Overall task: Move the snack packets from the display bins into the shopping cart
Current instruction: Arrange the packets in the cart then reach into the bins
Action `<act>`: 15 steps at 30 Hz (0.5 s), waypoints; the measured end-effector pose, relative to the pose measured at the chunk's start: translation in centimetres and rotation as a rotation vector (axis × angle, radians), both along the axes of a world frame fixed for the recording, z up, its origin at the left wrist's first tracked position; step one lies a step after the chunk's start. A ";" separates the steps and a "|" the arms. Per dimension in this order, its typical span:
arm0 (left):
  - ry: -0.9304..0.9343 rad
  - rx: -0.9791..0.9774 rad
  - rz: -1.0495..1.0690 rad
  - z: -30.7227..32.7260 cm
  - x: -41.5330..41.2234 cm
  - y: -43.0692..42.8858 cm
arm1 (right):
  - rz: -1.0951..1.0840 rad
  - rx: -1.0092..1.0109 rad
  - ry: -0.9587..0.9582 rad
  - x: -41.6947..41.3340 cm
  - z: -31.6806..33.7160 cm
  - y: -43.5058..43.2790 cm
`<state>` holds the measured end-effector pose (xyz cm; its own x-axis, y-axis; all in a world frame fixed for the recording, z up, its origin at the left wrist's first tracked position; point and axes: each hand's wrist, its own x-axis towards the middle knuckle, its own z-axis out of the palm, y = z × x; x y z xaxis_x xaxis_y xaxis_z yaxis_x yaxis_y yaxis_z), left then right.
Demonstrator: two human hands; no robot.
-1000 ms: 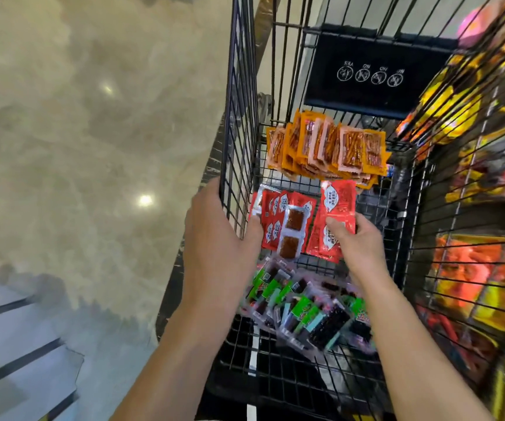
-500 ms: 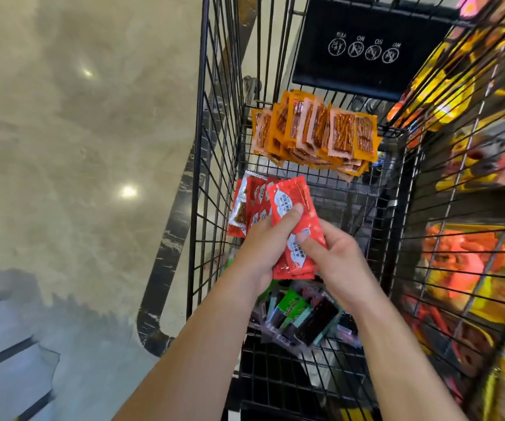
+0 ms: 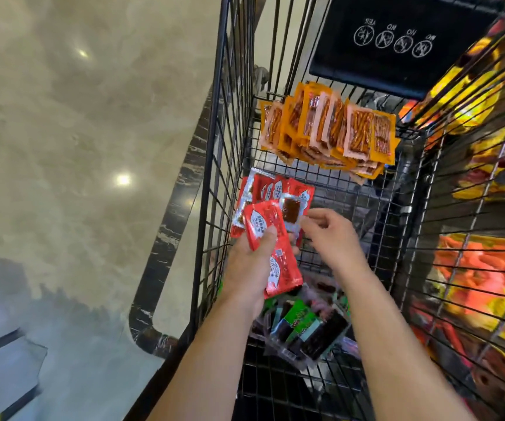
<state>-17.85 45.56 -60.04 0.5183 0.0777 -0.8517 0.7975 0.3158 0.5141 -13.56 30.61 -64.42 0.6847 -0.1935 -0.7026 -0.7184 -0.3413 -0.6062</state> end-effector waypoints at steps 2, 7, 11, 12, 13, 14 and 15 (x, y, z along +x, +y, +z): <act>-0.015 -0.002 0.019 -0.5 -0.3 0.0 | -0.011 -0.091 0.028 1.2 -1.9 0.5; 0.028 0.046 0.077 -1.5 -1.0 0.3 | 0.078 -0.197 0.181 1.8 -5.6 2.5; 0.066 0.127 0.110 -1.9 -1.3 0.7 | -0.026 -0.248 0.123 1.0 -6.3 3.2; 0.082 0.143 0.116 -2.0 -1.3 0.7 | -0.058 -0.230 0.093 0.8 -6.2 3.1; 0.091 0.154 0.116 -2.0 -1.3 0.7 | -0.091 -0.199 0.061 0.6 -6.1 2.8; 0.095 0.159 0.115 -2.0 -1.2 0.8 | -0.126 -0.157 0.036 0.4 -5.8 2.4; 0.098 0.160 0.110 -1.9 -1.2 0.8 | -0.158 -0.110 0.019 0.3 -5.5 2.0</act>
<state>-19.03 46.34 -61.92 0.4144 0.2675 -0.8699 0.8112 0.3246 0.4863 -13.25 32.57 -69.88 0.6264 -0.3739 -0.6840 -0.7794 -0.2874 -0.5567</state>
